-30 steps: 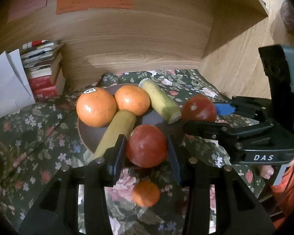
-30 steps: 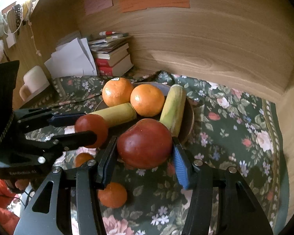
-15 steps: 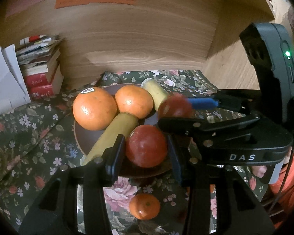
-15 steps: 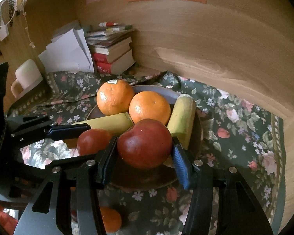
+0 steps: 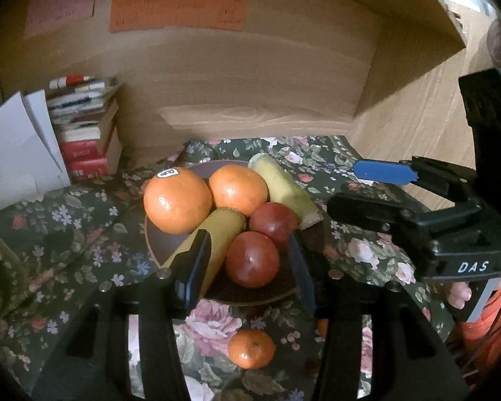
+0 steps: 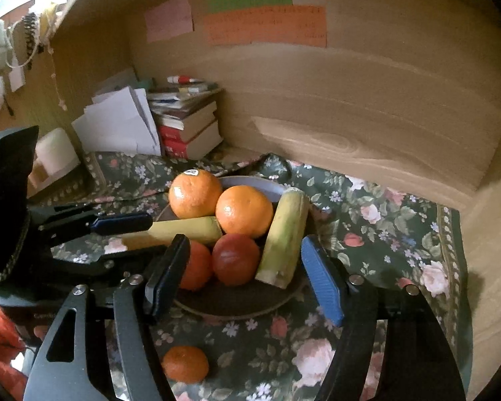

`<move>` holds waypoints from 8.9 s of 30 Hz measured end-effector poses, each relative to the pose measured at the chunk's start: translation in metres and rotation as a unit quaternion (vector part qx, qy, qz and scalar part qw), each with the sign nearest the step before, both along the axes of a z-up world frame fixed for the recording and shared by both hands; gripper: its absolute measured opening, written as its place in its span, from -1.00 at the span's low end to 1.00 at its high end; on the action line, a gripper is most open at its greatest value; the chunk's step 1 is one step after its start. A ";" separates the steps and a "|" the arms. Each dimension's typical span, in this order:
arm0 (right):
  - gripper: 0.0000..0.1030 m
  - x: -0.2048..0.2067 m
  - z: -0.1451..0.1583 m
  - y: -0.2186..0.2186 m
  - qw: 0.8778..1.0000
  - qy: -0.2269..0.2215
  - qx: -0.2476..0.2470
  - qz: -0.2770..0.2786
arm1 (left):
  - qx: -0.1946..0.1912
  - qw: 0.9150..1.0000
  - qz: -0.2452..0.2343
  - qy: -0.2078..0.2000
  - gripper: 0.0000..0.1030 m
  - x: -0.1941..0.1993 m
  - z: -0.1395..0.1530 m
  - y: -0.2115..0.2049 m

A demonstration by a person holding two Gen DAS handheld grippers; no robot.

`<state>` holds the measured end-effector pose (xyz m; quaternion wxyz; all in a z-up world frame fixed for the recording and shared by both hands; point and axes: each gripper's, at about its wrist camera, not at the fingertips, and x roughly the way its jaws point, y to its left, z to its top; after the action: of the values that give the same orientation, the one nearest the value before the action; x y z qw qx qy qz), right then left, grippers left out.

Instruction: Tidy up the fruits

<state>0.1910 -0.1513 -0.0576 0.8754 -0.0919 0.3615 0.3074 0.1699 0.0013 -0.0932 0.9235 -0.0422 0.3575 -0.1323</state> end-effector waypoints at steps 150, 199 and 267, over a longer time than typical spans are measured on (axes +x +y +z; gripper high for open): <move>0.13 -0.036 -0.019 -0.038 0.999 0.001 0.022 -0.024 | 0.043 0.993 -0.003 0.112 -0.10 -0.001 -0.066 -0.021; -0.61 -0.078 -0.063 0.014 0.995 0.060 -0.013 0.079 | 0.024 0.999 0.009 0.040 -0.57 -0.065 -0.030 0.005; -0.26 -0.003 -0.057 -0.007 0.999 0.050 -0.004 -0.016 | 0.005 0.998 -0.045 0.033 -0.54 -0.005 -0.047 -0.037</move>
<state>0.1883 -0.1585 -0.1145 0.8607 -0.0739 0.4073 0.2963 0.1650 -0.0361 -0.1404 0.9047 -0.0261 0.3895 -0.1705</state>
